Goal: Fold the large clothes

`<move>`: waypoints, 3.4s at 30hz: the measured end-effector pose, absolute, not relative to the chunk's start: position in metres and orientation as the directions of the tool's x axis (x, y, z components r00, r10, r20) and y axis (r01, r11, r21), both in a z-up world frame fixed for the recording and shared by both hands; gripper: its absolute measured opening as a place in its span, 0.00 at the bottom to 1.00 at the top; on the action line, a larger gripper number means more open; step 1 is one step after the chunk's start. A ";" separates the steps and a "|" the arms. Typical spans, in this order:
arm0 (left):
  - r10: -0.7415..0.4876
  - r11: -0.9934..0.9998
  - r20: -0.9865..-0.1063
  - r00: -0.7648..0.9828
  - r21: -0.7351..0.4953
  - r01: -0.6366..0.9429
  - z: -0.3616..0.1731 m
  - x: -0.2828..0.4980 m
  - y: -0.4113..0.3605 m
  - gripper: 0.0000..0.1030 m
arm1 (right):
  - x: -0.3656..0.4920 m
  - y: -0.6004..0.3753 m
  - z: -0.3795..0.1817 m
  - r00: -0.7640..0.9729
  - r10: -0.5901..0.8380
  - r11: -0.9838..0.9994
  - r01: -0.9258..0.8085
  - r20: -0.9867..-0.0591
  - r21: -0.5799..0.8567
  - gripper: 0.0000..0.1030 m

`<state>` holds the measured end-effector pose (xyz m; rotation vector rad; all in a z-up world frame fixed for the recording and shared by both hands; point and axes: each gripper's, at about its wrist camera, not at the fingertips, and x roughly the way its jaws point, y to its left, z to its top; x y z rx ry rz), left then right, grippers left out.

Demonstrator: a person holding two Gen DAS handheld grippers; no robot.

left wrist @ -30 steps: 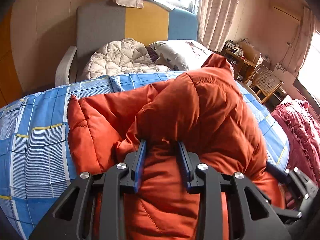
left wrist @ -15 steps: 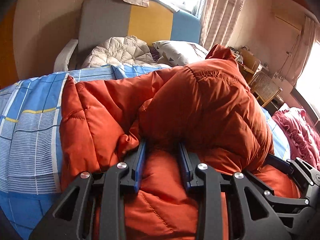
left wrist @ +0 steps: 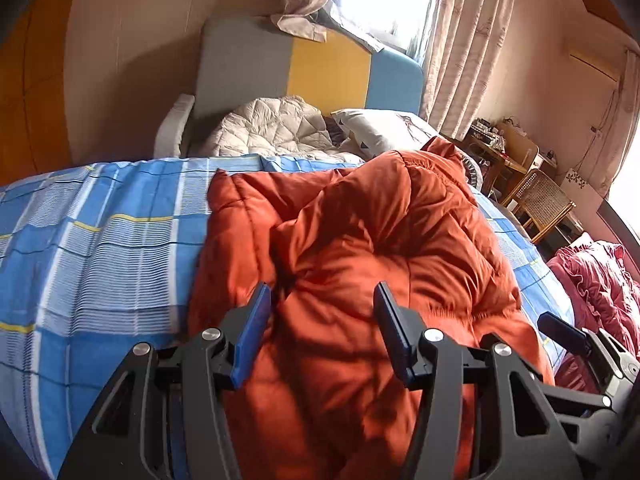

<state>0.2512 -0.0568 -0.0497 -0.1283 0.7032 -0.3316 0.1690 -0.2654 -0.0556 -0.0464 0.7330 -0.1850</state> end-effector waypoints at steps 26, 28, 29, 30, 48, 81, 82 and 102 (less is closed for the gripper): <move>-0.252 0.968 -0.551 0.795 -0.142 0.208 -0.037 0.154 -0.028 0.98 | 0.092 -0.264 -0.026 0.786 -0.202 0.979 0.180 -0.585 -0.096 0.97; -0.248 0.969 -0.549 0.798 -0.133 0.209 -0.037 0.151 -0.028 0.98 | 0.089 -0.264 -0.026 0.787 -0.203 0.979 0.184 -0.583 -0.093 0.97; -0.244 0.970 -0.548 0.800 -0.129 0.207 -0.037 0.149 -0.028 0.98 | 0.087 -0.263 -0.027 0.787 -0.204 0.978 0.184 -0.582 -0.094 0.97; -0.242 0.970 -0.551 0.799 -0.128 0.205 -0.037 0.147 -0.028 0.98 | 0.086 -0.263 -0.027 0.788 -0.208 0.978 0.186 -0.580 -0.098 0.97; -0.138 0.990 -0.583 0.800 -0.055 0.131 -0.044 0.140 -0.028 0.98 | 0.075 -0.277 -0.032 0.797 -0.219 0.975 0.207 -0.562 -0.086 0.97; -0.092 0.996 -0.553 0.828 -0.042 0.083 -0.034 0.133 -0.016 0.98 | 0.074 -0.274 -0.031 0.797 -0.210 0.976 0.207 -0.567 -0.070 0.97; -0.091 0.996 -0.552 0.829 -0.041 0.082 -0.034 0.133 -0.015 0.98 | 0.073 -0.272 -0.030 0.799 -0.209 0.976 0.204 -0.565 -0.072 0.97; -0.072 0.997 -0.531 0.844 -0.018 0.074 -0.028 0.126 -0.013 0.98 | 0.073 -0.267 -0.031 0.797 -0.207 0.977 0.196 -0.568 -0.081 0.97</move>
